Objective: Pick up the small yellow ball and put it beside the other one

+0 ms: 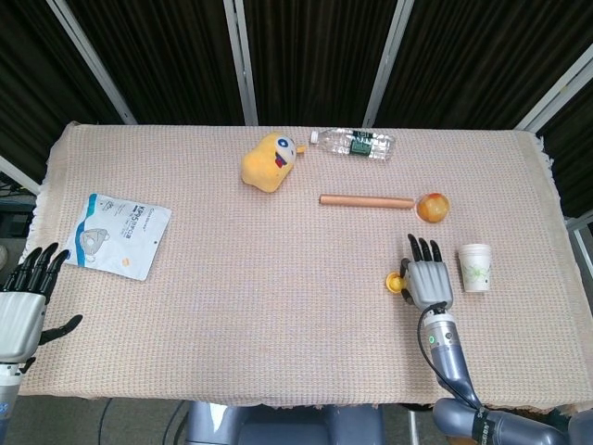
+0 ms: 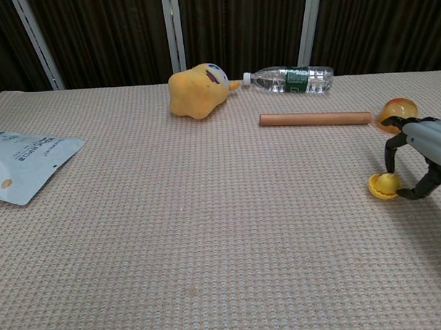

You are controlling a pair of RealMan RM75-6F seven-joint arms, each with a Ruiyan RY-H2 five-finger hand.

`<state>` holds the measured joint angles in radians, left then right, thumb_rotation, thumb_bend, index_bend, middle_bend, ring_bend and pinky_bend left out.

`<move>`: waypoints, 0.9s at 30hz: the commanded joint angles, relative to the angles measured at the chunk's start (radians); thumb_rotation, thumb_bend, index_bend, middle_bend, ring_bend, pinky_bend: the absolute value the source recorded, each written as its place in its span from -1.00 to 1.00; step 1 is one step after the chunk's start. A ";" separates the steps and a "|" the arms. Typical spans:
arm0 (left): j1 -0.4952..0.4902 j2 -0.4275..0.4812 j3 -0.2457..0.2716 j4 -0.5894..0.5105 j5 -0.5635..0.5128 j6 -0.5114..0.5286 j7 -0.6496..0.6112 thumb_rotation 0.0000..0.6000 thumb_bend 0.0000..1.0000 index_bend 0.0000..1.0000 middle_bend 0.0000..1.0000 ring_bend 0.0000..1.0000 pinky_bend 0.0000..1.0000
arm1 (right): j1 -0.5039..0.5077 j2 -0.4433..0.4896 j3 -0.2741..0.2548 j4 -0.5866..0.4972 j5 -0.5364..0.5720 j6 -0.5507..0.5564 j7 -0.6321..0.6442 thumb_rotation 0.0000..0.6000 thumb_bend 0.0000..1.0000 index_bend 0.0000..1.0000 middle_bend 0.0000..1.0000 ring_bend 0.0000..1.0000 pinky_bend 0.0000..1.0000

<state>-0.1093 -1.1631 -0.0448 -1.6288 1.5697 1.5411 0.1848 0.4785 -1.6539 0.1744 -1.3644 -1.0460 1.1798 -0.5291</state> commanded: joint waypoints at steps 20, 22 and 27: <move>-0.004 -0.001 -0.002 0.007 -0.001 -0.004 -0.013 1.00 -1.00 -1.00 -1.00 -1.00 -0.64 | 0.006 -0.003 -0.010 -0.024 -0.036 -0.001 0.004 1.00 -0.75 -0.15 -1.00 -1.00 -1.00; -0.004 -0.001 -0.002 0.007 -0.001 -0.003 -0.012 1.00 -1.00 -1.00 -1.00 -1.00 -0.64 | 0.006 -0.002 -0.012 -0.025 -0.042 0.001 0.004 1.00 -0.79 -0.17 -1.00 -1.00 -1.00; -0.004 0.000 -0.002 0.008 0.000 -0.003 -0.013 1.00 -1.00 -1.00 -1.00 -1.00 -0.64 | 0.003 0.026 -0.020 -0.048 -0.067 0.013 -0.004 1.00 -1.00 -0.27 -1.00 -1.00 -1.00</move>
<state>-0.1135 -1.1634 -0.0471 -1.6206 1.5700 1.5379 0.1715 0.4827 -1.6368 0.1570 -1.4043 -1.1059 1.1884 -0.5297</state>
